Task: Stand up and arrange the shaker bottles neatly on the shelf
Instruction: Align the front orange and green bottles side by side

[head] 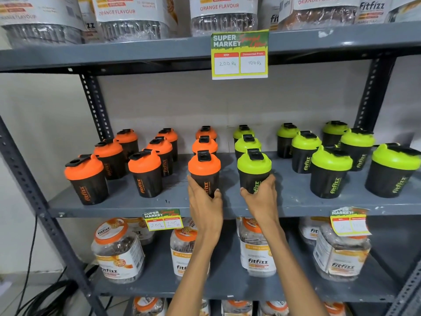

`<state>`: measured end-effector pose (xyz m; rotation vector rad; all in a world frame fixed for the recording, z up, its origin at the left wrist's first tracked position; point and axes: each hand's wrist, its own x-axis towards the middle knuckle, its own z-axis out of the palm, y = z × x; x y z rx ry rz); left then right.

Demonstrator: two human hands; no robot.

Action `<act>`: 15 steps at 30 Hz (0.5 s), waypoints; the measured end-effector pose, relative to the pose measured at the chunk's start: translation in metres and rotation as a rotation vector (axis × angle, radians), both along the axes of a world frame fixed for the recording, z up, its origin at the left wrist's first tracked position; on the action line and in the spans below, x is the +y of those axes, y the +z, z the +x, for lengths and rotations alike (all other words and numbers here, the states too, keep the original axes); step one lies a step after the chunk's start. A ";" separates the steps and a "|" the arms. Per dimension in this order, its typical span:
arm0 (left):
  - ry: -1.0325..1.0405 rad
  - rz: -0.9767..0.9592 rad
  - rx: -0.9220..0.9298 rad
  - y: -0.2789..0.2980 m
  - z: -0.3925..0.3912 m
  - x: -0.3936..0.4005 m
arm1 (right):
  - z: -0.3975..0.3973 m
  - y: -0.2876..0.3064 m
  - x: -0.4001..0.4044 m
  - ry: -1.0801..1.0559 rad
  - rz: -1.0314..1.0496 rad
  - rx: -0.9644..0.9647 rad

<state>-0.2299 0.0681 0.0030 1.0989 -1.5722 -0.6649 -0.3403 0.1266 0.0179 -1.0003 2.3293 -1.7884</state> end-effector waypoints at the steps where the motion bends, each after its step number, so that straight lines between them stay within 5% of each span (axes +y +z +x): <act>1: 0.000 0.003 -0.003 0.000 0.000 0.000 | 0.000 0.000 0.000 0.001 0.001 0.000; 15: -0.041 0.049 -0.025 0.001 0.010 0.010 | 0.012 -0.011 0.017 -0.010 -0.116 0.011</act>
